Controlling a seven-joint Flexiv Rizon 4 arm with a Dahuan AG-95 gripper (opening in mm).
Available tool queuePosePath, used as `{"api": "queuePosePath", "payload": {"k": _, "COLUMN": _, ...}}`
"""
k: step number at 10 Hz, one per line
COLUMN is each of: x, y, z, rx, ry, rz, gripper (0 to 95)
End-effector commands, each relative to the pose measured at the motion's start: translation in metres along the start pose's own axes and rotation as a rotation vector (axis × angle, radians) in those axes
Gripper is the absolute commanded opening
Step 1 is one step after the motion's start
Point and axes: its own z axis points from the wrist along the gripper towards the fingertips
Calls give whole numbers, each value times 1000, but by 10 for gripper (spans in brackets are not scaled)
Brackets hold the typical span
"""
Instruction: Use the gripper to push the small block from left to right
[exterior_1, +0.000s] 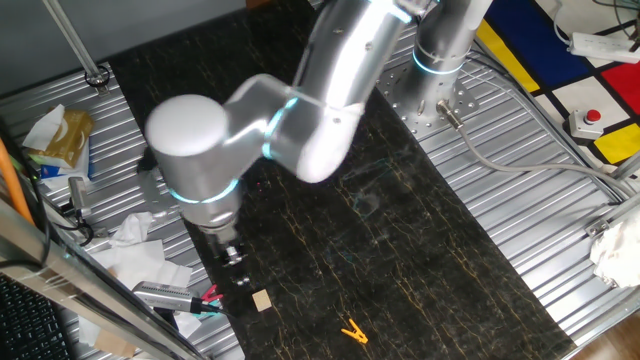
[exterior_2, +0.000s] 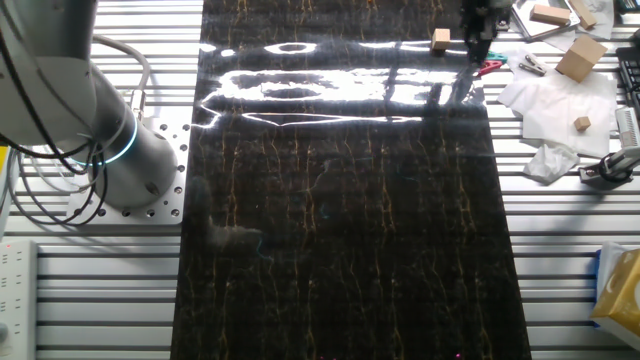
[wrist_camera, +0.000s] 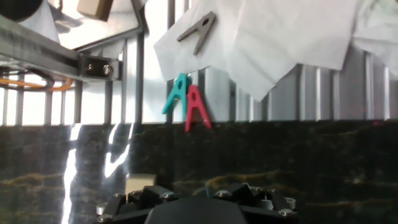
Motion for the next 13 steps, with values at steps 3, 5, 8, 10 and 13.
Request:
{"api": "queuePosePath", "payload": {"k": 3, "x": -2, "y": 0, "z": -3, "rx": 5, "ry": 2, "rz": 6, "gripper": 760}}
{"api": "queuePosePath", "payload": {"k": 5, "x": -1, "y": -3, "z": -4, "rx": 4, "ry": 7, "rz": 11, "gripper": 570}}
{"api": "queuePosePath", "payload": {"k": 8, "x": 4, "y": -13, "z": -6, "rx": -10, "ry": 7, "rz": 17, "gripper": 570}}
{"api": "queuePosePath", "payload": {"k": 10, "x": 11, "y": -19, "z": -5, "rx": -27, "ry": 6, "rz": 25, "gripper": 570}}
{"api": "queuePosePath", "payload": {"k": 13, "x": 21, "y": -22, "z": 0, "rx": -42, "ry": 4, "rz": 33, "gripper": 570}}
